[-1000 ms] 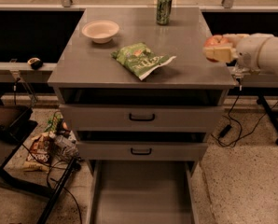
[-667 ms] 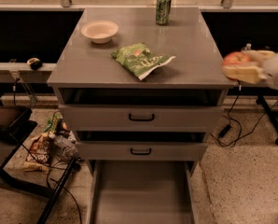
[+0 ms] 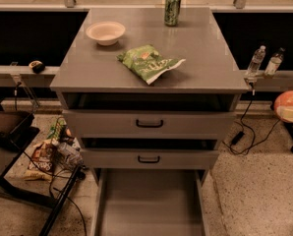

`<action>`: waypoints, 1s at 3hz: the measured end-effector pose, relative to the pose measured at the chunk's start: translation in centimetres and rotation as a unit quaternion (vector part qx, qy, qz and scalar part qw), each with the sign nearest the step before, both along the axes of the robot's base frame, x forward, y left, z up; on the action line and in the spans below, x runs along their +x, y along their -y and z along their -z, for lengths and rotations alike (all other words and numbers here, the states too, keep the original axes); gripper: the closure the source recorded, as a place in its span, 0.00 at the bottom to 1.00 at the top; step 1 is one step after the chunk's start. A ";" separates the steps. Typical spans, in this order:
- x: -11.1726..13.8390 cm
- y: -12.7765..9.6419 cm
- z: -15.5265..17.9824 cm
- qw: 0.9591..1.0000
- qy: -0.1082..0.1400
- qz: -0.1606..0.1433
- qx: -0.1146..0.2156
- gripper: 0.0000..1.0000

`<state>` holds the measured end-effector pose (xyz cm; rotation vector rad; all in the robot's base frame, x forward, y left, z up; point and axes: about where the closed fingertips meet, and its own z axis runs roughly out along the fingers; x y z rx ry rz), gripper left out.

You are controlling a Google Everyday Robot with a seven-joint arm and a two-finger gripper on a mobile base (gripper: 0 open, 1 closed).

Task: Place apple into bottom drawer

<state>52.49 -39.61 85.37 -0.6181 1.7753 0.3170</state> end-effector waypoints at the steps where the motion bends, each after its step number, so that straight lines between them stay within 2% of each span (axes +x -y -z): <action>1: 0.0 0.0 0.0 1.000 0.000 0.000 0.000 1.00; 2: -0.1 -1.6 2.6 1.000 -0.003 -0.006 -0.026 1.00; 3: -1.7 -4.7 12.7 0.998 -0.017 -0.013 -0.055 1.00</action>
Offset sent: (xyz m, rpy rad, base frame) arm -0.0067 0.0448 -0.0820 -0.1690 0.0184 0.0260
